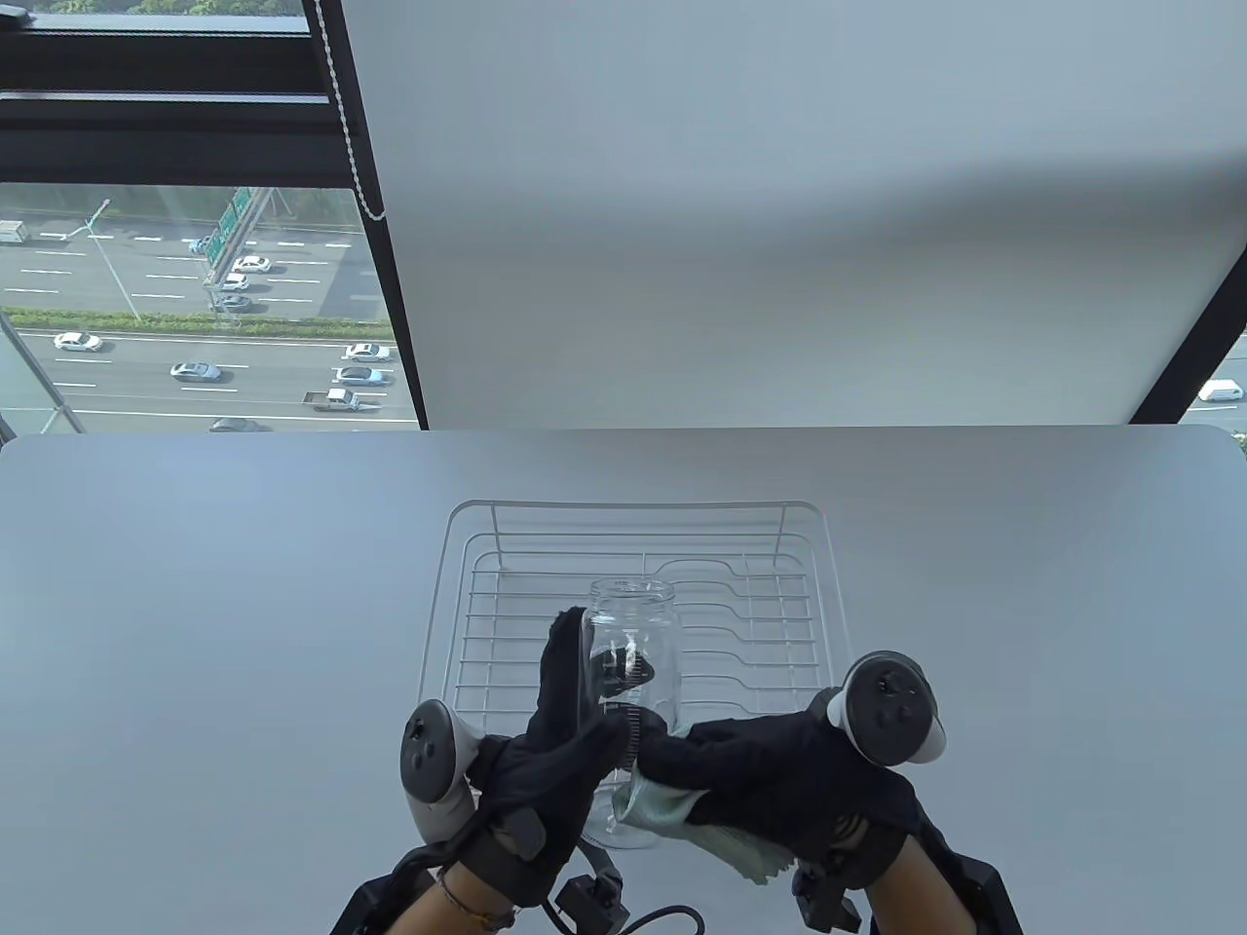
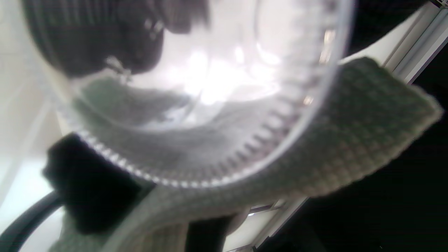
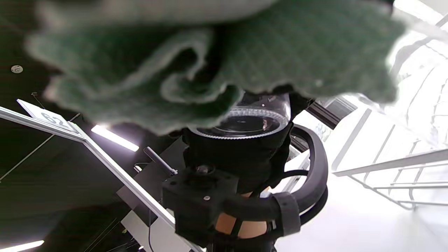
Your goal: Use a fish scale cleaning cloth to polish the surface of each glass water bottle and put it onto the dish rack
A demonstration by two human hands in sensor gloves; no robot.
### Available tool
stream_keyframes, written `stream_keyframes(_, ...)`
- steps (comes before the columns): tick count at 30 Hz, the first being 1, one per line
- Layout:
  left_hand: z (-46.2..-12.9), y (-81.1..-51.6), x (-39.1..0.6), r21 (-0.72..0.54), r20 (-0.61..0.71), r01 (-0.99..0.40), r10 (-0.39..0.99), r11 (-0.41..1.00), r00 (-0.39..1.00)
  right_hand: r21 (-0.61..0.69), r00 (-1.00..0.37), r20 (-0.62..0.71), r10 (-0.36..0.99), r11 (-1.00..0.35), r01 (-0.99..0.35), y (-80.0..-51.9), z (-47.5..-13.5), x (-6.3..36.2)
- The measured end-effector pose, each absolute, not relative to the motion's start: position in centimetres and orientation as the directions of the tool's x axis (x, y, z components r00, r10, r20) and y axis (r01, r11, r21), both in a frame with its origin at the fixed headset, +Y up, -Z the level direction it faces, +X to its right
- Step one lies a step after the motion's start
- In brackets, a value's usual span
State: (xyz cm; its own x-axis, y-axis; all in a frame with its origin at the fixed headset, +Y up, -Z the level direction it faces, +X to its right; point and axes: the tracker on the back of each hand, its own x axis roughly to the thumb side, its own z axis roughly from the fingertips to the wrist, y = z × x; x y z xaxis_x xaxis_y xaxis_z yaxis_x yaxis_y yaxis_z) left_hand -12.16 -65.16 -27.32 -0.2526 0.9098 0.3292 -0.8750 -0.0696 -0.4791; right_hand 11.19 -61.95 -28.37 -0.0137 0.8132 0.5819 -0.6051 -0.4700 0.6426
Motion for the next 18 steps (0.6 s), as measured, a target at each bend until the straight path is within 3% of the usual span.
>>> stream_keyframes(2,-27.2,-65.5,-12.0,-0.481,0.298,-0.87,0.913,-0.109,-0.279,0.581,-0.037,0.613,0.789,-0.483,-0.655,-61.7,-28.5,11.4)
stream_keyframes(5,-27.2,-65.6,-11.8,-0.501,0.293,-0.862,0.921,-0.08,-0.256,0.215,-0.176,0.66,0.731,-0.408,-0.888,-61.8,-27.9,12.4)
stream_keyframes(6,-27.1,-65.6,-11.6,-0.509,0.292,-0.857,0.922,-0.076,-0.255,0.16,-0.192,0.662,0.725,-0.387,-0.908,-62.0,-27.8,12.4)
stream_keyframes(7,-27.0,-65.5,-11.7,-0.499,0.293,-0.862,0.917,-0.093,-0.269,0.211,-0.156,0.672,0.723,-0.39,-0.896,-62.1,-27.8,12.1)
stream_keyframes(9,-27.2,-65.3,-12.0,-0.498,0.294,-0.861,0.916,-0.098,-0.274,0.434,-0.052,0.64,0.767,-0.417,-0.798,-61.8,-28.3,11.7)
stream_keyframes(10,-27.3,-65.2,-12.2,-0.493,0.296,-0.862,0.908,-0.119,-0.295,0.61,-0.018,0.578,0.816,-0.446,-0.655,-61.9,-28.2,11.2)
stream_keyframes(11,-27.3,-65.1,-12.2,-0.486,0.299,-0.864,0.905,-0.13,-0.304,0.662,-0.028,0.554,0.832,-0.461,-0.591,-62.0,-28.2,11.0)
stream_keyframes(15,-27.0,-65.2,-12.1,-0.491,0.302,-0.865,0.911,-0.105,-0.282,0.583,-0.028,0.602,0.798,-0.464,-0.667,-61.8,-28.5,11.6)
stream_keyframes(18,-26.8,-65.2,-11.5,-0.514,0.31,-0.855,0.913,-0.073,-0.264,0.254,-0.124,0.639,0.759,-0.36,-0.898,-61.9,-27.9,12.6)
